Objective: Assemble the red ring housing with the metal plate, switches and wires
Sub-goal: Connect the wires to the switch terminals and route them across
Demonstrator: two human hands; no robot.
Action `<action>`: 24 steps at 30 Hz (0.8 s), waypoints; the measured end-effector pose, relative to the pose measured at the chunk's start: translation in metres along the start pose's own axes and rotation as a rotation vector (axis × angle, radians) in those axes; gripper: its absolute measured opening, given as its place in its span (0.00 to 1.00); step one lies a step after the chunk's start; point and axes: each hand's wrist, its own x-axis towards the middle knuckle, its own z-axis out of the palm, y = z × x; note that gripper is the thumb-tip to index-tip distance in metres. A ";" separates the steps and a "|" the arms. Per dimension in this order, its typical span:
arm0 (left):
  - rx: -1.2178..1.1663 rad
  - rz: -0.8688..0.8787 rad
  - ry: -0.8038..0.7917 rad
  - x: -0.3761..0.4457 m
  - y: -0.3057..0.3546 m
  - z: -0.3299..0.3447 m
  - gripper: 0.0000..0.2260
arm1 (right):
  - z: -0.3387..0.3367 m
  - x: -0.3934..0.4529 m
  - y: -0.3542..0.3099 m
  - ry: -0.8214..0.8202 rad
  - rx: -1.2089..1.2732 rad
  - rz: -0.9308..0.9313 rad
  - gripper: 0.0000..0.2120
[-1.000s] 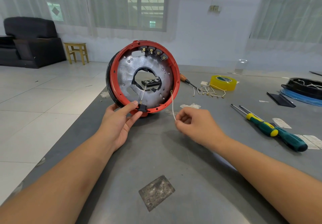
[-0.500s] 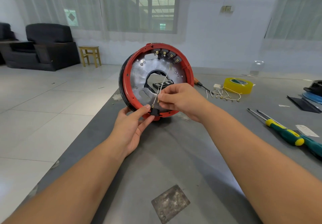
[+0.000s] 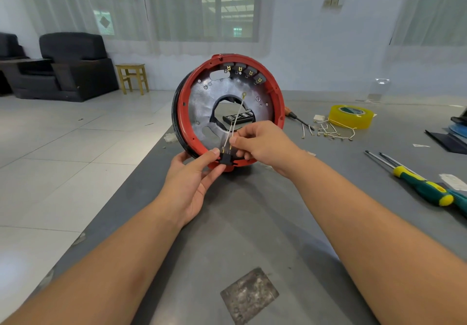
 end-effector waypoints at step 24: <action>0.006 0.016 0.008 -0.004 0.000 0.003 0.28 | 0.003 -0.005 -0.006 0.003 -0.038 0.033 0.08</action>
